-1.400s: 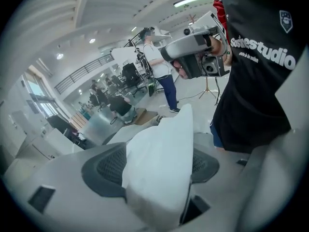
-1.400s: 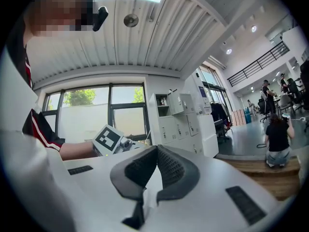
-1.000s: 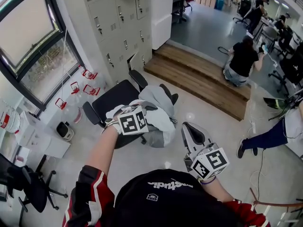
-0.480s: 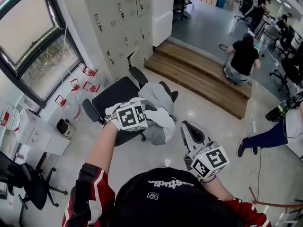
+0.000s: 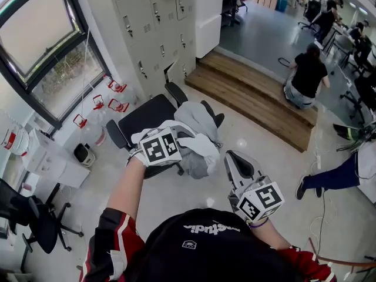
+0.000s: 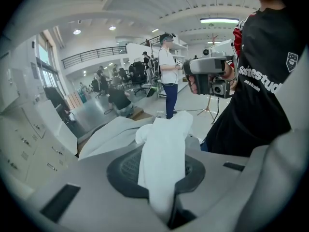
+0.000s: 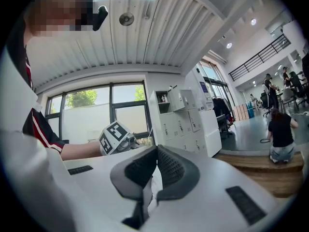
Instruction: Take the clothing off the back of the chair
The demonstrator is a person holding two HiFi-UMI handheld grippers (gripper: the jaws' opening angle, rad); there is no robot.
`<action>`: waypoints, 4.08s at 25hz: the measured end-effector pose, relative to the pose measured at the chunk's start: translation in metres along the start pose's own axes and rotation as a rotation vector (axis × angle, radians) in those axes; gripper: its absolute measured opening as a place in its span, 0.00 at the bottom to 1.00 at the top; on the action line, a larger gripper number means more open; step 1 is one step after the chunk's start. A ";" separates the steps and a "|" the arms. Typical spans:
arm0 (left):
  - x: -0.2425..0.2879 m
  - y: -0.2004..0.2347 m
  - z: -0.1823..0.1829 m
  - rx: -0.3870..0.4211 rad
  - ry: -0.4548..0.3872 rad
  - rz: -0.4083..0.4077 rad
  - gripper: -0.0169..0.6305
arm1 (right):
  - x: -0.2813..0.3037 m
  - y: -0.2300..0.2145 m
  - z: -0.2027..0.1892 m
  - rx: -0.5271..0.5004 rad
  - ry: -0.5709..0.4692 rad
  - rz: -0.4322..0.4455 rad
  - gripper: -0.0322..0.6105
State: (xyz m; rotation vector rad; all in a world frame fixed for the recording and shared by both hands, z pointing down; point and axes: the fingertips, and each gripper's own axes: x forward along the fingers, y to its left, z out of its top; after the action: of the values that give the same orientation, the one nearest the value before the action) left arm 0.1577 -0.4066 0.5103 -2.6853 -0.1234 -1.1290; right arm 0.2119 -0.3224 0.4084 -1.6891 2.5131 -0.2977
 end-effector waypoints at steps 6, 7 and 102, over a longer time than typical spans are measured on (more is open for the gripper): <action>-0.019 -0.006 0.006 -0.060 -0.063 0.078 0.15 | 0.004 0.010 -0.002 0.006 0.001 0.063 0.05; -0.023 -0.006 0.008 -0.074 -0.080 0.090 0.15 | 0.005 0.011 -0.002 0.009 0.002 0.070 0.05; -0.462 -0.321 -0.239 -0.704 -0.534 1.480 0.14 | 0.052 0.395 -0.097 -0.089 0.090 0.474 0.05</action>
State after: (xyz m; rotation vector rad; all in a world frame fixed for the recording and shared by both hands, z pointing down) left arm -0.3849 -0.1477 0.3986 -2.3070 2.0392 0.0780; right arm -0.1838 -0.2158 0.4187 -1.0677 2.9251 -0.2237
